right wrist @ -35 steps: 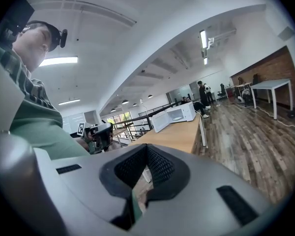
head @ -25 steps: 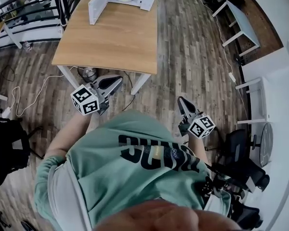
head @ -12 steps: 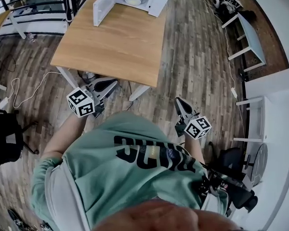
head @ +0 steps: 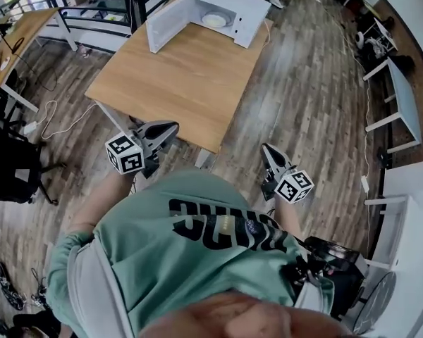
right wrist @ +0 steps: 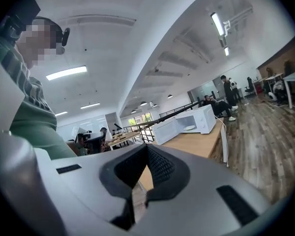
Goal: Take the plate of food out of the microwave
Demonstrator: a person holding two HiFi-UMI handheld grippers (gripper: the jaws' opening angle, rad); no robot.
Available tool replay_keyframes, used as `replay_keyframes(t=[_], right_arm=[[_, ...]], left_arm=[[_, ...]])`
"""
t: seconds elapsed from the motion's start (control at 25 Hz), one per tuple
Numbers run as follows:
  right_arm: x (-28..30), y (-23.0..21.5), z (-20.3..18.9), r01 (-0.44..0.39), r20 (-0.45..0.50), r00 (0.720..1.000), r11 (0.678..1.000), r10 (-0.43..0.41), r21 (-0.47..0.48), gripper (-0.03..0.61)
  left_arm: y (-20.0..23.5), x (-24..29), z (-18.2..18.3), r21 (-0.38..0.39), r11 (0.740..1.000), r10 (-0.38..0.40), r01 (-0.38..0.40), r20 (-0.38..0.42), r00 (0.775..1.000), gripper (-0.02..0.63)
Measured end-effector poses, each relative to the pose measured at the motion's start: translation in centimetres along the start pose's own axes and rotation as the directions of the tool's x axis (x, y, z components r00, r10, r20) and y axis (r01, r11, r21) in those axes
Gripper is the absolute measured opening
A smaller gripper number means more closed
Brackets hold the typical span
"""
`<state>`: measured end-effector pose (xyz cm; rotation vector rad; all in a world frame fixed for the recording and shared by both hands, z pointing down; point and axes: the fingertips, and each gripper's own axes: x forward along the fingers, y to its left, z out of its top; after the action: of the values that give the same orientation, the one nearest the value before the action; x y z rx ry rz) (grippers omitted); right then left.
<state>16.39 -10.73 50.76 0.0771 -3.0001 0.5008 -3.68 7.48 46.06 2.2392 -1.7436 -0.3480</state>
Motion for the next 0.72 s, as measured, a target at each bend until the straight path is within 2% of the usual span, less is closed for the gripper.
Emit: replay_keyframes(t=[0.2, 0.44, 0.56, 0.72], right_arm=[[-0.9, -4.9, -0.2, -0.081, 0.024, 0.997, 0.996, 0.080, 0.042, 0.006], [0.1, -7.3, -1.1, -0.135, 0.046, 0.990, 0.988, 0.132, 0.081, 0.006], [0.1, -8.1, -1.4, -0.130, 0.042, 0.991, 0.989, 0.127, 0.067, 0.006], [-0.9, -10.5, -1.0, -0.067, 0.057, 0.996, 0.995, 0.063, 0.078, 0.006]], left_arm=[[-2.3, 3.8, -0.3, 0.049, 0.996, 0.073, -0.072, -0.025, 0.997, 0.002], [-2.1, 5.5, -1.0, 0.050, 0.989, 0.143, -0.139, -0.080, 0.987, 0.002], [-1.5, 7.0, -0.4, 0.046, 0.990, 0.134, -0.131, -0.087, 0.987, 0.002], [-0.9, 9.7, 0.0, 0.061, 0.995, 0.084, -0.078, -0.117, 0.990, 0.002]])
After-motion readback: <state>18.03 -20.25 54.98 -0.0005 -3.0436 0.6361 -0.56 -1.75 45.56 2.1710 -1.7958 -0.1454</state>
